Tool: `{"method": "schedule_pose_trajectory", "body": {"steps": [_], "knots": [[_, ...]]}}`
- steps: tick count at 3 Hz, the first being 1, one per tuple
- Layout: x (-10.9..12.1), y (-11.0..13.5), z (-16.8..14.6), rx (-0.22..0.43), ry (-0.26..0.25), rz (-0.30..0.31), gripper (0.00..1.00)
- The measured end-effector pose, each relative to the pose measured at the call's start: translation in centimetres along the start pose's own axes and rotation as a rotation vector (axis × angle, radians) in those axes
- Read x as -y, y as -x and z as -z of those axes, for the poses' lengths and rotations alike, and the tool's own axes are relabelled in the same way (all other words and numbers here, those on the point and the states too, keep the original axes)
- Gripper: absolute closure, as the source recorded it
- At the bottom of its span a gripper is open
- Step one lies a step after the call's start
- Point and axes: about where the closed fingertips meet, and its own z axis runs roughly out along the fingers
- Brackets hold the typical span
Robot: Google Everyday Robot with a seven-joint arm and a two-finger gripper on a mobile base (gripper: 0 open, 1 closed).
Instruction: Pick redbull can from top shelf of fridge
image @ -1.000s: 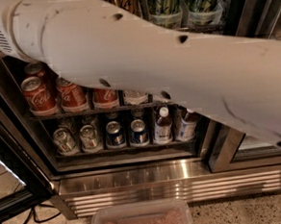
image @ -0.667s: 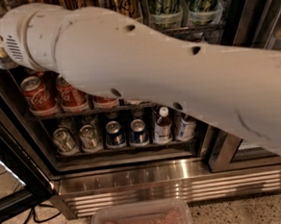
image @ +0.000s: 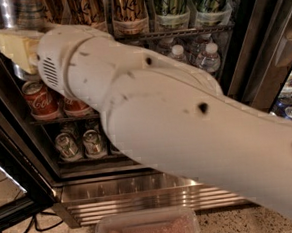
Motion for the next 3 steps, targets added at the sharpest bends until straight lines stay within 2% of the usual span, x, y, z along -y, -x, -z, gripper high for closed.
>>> {"method": "schedule_pose_trajectory", "body": {"steps": [1,2,3], "knots": [[1.7,0.0,5.5,0.069,-0.028,-0.05,1.0],[2.4,-2.0,7.6,0.05,-0.046,-0.034,1.0],[3.8,-1.7,8.7,0.035,-0.039,-0.051,1.0]]}}
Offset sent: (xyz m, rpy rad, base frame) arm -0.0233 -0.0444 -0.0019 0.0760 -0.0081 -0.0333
